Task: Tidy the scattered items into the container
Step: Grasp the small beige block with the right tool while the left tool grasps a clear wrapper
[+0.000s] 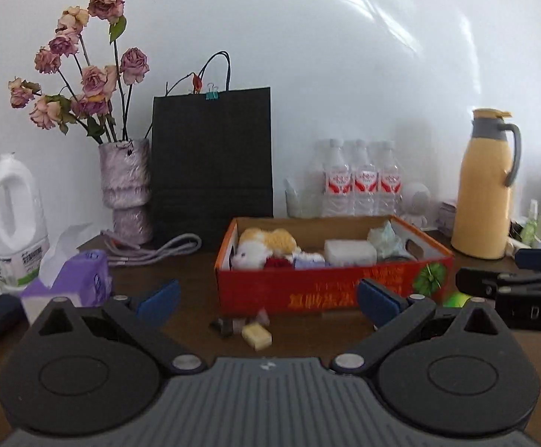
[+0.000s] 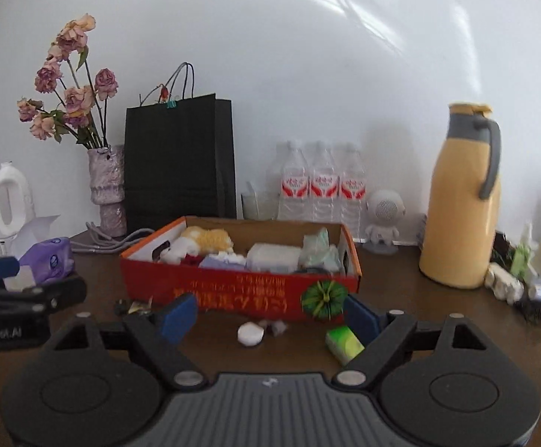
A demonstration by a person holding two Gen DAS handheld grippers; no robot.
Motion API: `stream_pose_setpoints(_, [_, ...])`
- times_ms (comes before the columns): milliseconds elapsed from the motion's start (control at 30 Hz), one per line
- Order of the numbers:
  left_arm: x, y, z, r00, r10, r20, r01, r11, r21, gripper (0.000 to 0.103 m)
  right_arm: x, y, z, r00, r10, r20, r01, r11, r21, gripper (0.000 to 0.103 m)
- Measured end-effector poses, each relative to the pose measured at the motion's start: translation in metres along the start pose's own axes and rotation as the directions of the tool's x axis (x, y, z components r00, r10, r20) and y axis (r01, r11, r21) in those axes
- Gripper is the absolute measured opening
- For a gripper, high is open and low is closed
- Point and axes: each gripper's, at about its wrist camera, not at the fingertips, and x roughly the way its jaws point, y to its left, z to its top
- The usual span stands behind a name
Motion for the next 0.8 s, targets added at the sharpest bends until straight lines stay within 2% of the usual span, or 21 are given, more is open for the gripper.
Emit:
stream_pose_setpoints(67, [-0.026,0.002,-0.024,0.999,0.031,-0.035,-0.031,0.999,0.009,0.103,-0.025,-0.004,-0.022,0.999,0.007,-0.047,-0.005,0.999,0.042,0.085])
stream_pose_setpoints(133, [-0.042,0.005,-0.040,0.997,0.005,-0.081,-0.003,0.999,0.036,0.103,-0.045,-0.009,-0.042,0.996,0.046,-0.080,-0.043,0.998,0.045,0.085])
stream_pose_setpoints(167, [-0.044,0.006,-0.044,0.995,0.004,-0.098,0.001,0.999,0.051,0.103,-0.049,-0.009,-0.046,0.994,0.039,-0.102,-0.036,0.999,0.032,0.085])
stream_pose_setpoints(267, [-0.040,0.008,-0.049,0.991,0.004,-0.135,0.001,0.999,0.040,0.103,-0.052,-0.007,-0.050,0.993,-0.001,-0.118,0.001,1.000,0.000,0.085])
stream_pose_setpoints(367, [-0.025,0.018,-0.043,0.985,0.023,-0.171,-0.025,1.000,-0.012,0.103,-0.040,-0.003,-0.045,0.991,0.039,-0.131,-0.038,0.999,0.008,0.084])
stream_pose_setpoints(467, [-0.014,0.035,-0.039,0.980,0.069,-0.188,-0.077,0.996,-0.036,0.103,-0.015,0.016,-0.034,0.981,0.122,-0.153,-0.128,0.991,-0.029,0.084])
stream_pose_setpoints(600, [-0.006,0.066,-0.040,0.968,0.126,-0.218,-0.145,0.987,-0.075,0.103,0.048,0.061,-0.013,0.942,0.260,-0.212,-0.285,0.953,-0.102,0.083])
stream_pose_setpoints(700, [0.000,0.087,-0.039,0.959,0.149,-0.240,-0.176,0.980,-0.097,0.103,0.112,0.093,0.002,0.904,0.336,-0.265,-0.368,0.927,-0.077,0.067])
stream_pose_setpoints(733, [0.001,0.092,-0.039,0.956,0.155,-0.248,-0.184,0.978,-0.097,0.103,0.133,0.102,0.006,0.894,0.340,-0.293,-0.373,0.925,-0.066,0.062])
stream_pose_setpoints(800, [0.005,0.101,-0.037,0.954,0.165,-0.252,-0.194,0.976,-0.095,0.103,0.166,0.122,0.008,0.896,0.299,-0.328,-0.345,0.934,-0.090,0.061])
